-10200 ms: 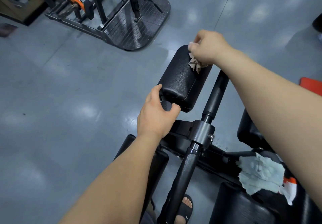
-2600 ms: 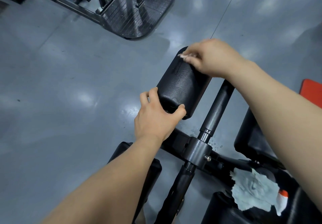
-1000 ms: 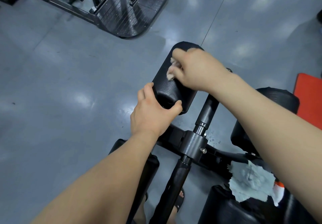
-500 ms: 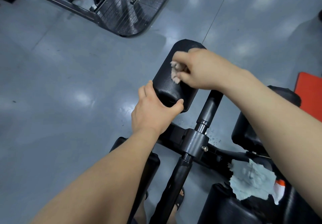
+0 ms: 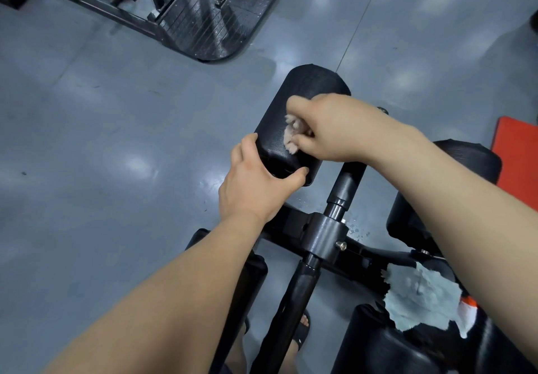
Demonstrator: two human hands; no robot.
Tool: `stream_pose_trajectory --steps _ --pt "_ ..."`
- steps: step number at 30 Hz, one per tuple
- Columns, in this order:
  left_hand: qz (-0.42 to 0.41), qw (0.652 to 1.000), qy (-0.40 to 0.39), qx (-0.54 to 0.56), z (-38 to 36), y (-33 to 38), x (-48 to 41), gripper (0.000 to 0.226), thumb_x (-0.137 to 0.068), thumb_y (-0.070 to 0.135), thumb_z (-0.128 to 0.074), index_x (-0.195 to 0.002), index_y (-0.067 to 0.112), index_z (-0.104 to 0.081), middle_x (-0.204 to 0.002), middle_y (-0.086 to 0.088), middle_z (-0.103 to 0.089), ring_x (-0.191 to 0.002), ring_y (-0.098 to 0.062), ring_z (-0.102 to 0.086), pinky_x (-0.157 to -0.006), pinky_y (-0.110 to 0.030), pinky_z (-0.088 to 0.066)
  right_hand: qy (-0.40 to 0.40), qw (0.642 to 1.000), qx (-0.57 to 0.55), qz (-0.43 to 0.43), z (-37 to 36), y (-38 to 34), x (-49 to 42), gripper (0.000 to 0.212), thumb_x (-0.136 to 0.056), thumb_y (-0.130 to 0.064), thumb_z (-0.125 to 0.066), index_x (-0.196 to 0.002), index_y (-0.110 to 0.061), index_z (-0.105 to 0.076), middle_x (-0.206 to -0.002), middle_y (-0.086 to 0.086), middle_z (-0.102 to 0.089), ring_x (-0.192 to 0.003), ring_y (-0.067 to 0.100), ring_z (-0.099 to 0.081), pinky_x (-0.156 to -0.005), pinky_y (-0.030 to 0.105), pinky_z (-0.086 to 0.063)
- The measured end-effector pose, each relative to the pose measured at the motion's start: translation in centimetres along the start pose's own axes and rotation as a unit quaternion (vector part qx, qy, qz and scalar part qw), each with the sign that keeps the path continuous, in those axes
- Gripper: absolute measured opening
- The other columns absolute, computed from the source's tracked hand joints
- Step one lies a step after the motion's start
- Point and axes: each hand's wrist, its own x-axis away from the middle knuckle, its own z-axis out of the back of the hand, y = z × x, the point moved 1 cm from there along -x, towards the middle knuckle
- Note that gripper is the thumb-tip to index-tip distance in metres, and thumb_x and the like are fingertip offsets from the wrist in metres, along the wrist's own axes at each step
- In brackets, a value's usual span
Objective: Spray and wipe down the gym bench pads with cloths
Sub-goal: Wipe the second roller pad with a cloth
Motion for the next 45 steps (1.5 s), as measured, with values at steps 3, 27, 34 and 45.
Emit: stream_pose_trajectory --steps 3,27,34,45 --pt "-0.001 1.000 0.009 0.005 0.0 0.0 0.1 0.091 -0.067 0.075 -0.069 -0.140 0.036 -0.031 -0.142 0.015 -0.040 -0.110 -0.015 -0.058 -0.090 -0.041 -0.050 0.012 0.999 0.030 -0.032 0.3 0.8 -0.4 0.021 -0.092 -0.042 -0.055 -0.107 -0.032 -0.044 -0.097 -0.004 -0.055 -0.093 0.027 -0.059 -0.068 0.038 -0.049" --pt "0.006 1.000 0.006 0.006 -0.1 0.2 0.1 0.091 -0.069 0.074 -0.067 -0.143 0.035 -0.030 -0.144 0.013 -0.043 -0.116 -0.017 -0.057 -0.097 -0.044 -0.049 0.052 0.997 0.004 -0.052 0.6 0.8 -1.7 0.021 -0.093 -0.037 -0.057 -0.103 -0.022 -0.048 -0.091 0.004 -0.053 -0.091 0.033 -0.057 -0.071 0.038 -0.045" --pt "0.004 1.000 0.006 0.006 -0.1 0.1 0.1 0.088 -0.070 0.074 -0.068 -0.141 0.035 -0.032 -0.142 0.014 -0.042 -0.110 -0.016 -0.059 -0.092 -0.040 -0.050 -0.028 0.999 0.011 -0.040 0.9 0.7 -1.8 0.025 -0.091 -0.043 -0.059 -0.093 -0.027 -0.040 -0.093 -0.003 -0.049 -0.090 0.028 -0.056 -0.076 0.044 -0.052" --pt "0.005 1.000 0.002 0.008 0.0 0.1 0.2 0.092 -0.069 0.075 -0.067 -0.143 0.037 -0.029 -0.146 0.017 -0.039 -0.116 -0.015 -0.057 -0.097 -0.041 -0.048 0.101 0.978 -0.011 -0.184 2.2 6.6 -6.2 0.023 -0.098 -0.038 -0.048 -0.117 -0.025 -0.052 -0.113 0.010 -0.069 -0.104 0.038 -0.060 -0.084 0.046 -0.053"
